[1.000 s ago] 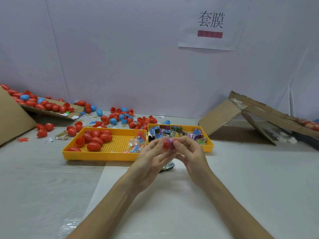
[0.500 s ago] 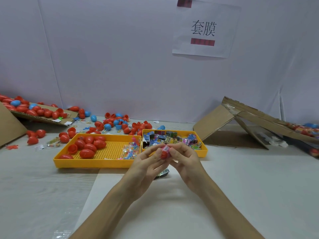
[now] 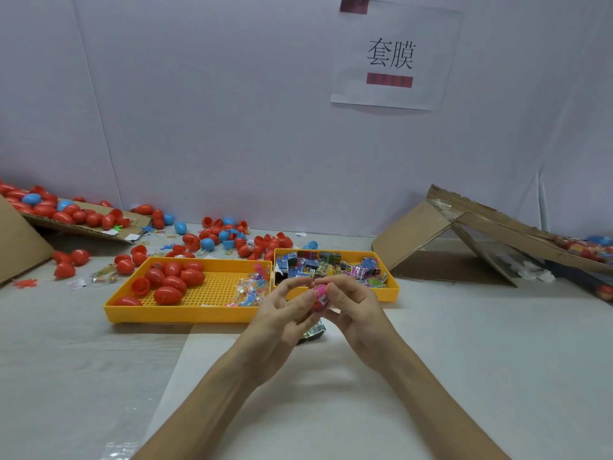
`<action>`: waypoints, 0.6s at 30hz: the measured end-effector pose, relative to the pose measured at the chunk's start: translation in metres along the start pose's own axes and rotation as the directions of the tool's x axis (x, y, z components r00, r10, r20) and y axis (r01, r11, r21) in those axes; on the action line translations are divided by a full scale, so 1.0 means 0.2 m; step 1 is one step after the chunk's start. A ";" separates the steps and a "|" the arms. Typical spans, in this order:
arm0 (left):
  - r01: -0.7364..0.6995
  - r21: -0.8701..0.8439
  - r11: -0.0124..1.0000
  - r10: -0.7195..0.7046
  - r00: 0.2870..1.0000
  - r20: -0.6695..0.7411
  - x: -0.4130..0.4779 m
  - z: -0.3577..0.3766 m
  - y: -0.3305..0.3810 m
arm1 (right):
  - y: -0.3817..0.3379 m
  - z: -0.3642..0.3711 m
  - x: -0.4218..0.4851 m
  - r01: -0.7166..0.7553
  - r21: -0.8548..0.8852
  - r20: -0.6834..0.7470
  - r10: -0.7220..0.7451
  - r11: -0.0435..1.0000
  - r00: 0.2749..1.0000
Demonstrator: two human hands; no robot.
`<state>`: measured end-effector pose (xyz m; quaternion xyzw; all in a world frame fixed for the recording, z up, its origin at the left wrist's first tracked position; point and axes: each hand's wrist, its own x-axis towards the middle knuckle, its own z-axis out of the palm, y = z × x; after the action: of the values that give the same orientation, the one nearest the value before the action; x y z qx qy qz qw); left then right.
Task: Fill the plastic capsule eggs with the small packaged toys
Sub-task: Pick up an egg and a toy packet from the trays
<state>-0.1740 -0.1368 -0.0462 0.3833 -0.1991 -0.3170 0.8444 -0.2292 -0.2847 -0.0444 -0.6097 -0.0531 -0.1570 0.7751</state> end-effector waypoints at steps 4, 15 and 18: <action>-0.003 0.020 1.000 0.003 1.000 0.004 -0.01 0.01 0.00 | -0.01 -0.01 -0.01 0.006 0.027 -0.012 -0.006 1.000 1.000; -0.148 0.077 0.986 0.157 0.979 -0.129 0.01 -0.02 0.03 | -0.01 -0.03 -0.01 0.211 -0.289 -0.116 -0.253 0.934 0.960; -0.168 0.132 0.977 0.186 0.973 -0.134 0.01 -0.02 0.02 | 0.00 0.00 -0.01 0.219 -0.334 -0.108 -0.268 0.917 0.957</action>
<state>-0.1690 -0.1342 -0.0452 0.4362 -0.1890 -0.1991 0.8569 -0.2312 -0.2851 -0.0441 -0.7015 -0.0437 -0.3047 0.6428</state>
